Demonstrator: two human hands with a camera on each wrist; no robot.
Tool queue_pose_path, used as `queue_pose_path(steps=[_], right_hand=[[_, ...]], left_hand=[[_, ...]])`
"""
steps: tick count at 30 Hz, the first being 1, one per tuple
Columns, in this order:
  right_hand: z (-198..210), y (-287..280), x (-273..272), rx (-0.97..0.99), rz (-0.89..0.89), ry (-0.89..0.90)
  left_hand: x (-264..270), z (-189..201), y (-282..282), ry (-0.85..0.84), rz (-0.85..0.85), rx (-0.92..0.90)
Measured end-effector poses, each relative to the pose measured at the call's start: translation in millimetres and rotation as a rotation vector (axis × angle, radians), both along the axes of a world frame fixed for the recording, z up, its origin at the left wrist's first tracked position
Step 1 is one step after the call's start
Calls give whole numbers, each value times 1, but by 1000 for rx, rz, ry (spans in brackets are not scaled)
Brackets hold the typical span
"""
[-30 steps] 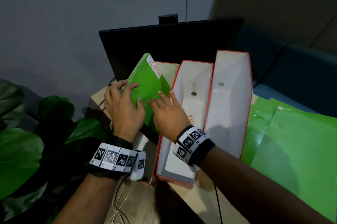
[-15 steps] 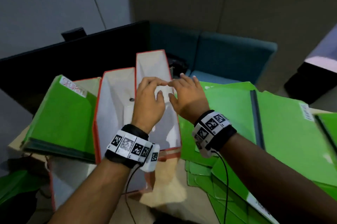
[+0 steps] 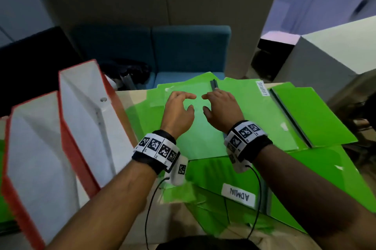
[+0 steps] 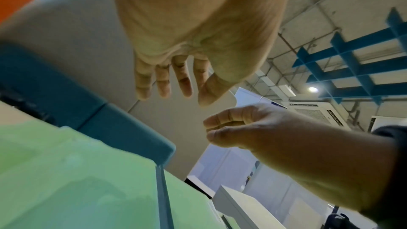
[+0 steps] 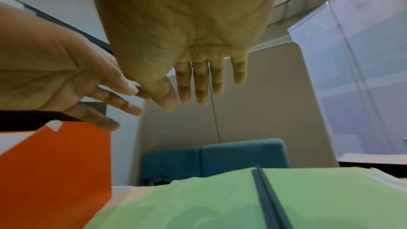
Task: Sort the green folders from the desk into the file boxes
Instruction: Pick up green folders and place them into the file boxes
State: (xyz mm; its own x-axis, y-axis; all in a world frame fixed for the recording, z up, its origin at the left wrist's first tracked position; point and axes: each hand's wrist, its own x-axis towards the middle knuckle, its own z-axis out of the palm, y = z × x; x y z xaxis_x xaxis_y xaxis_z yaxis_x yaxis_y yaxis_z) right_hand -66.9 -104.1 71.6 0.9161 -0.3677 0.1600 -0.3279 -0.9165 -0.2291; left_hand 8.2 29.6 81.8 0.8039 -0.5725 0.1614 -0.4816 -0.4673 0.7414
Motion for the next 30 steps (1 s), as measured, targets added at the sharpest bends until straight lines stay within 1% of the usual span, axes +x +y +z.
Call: queue_pose_path(steps=[4,9,14,15,17,20,24,27,30], right_hand=[[-21,-29,-24,58,-68,133],[-63,-47,-51,140,-76,331],[-112,-60,-81,249,-3,585],[-121,-61,-86,251,12,617],[-133,-61,-94,187,69,667],[-133,-59,-99,91,148,704],[-129,-59,-97,49,229,673],[-132,-53,-100,17,296,686],[-132,-47,-101,23,318,682]], left_hand=[[-13,-21,-29,128,-48,100],[-27,-48,-50,186,-87,235],[-38,-71,-57,281,-86,348],[-39,-74,-57,289,-89,360],[-42,-78,-57,293,-92,380],[-43,-83,-58,297,-101,394],[-43,-83,-60,307,-111,391],[-44,-88,-60,324,-132,398],[-51,-99,-56,387,-167,460]])
